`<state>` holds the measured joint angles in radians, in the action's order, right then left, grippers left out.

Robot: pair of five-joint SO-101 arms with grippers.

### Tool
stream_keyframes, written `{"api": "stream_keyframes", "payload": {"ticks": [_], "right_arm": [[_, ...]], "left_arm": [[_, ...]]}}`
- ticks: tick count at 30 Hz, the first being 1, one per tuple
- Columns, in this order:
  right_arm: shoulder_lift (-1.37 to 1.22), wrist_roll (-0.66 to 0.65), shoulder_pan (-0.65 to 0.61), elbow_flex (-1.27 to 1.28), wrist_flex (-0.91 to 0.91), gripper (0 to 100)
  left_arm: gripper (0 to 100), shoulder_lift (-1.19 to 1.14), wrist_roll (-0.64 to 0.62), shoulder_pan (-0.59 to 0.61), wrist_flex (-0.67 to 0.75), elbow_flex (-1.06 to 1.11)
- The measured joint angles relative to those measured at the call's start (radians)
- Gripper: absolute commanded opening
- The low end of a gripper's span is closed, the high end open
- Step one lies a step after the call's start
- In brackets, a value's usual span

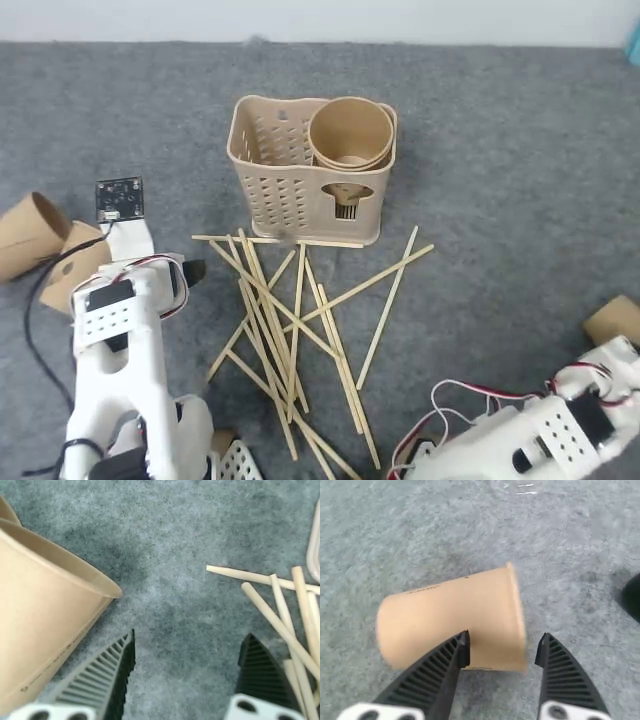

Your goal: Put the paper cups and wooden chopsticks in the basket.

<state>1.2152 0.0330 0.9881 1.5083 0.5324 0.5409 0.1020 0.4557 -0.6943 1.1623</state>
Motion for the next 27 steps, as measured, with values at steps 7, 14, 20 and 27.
{"api": "stream_keyframes", "payload": {"ticks": [7, 14, 20, 27], "right_arm": [[0.0, 0.0, -0.095, 0.0, -0.002, 0.6], [0.0, 0.0, -0.114, -0.046, -0.002, 0.7], [0.0, 0.038, -0.114, -0.229, 0.117, 0.7], [0.0, 0.037, -0.255, -0.43, 0.345, 0.7]], "left_arm": [[32, 0.0, 0.0, 0.0, 0.0, 0.0], [32, 0.0, 0.0, 0.0, 0.0, 0.0], [32, 0.0, 0.0, 0.0, 0.0, 0.0], [32, 0.0, 0.0, 0.0, 0.0, 0.0]]}}
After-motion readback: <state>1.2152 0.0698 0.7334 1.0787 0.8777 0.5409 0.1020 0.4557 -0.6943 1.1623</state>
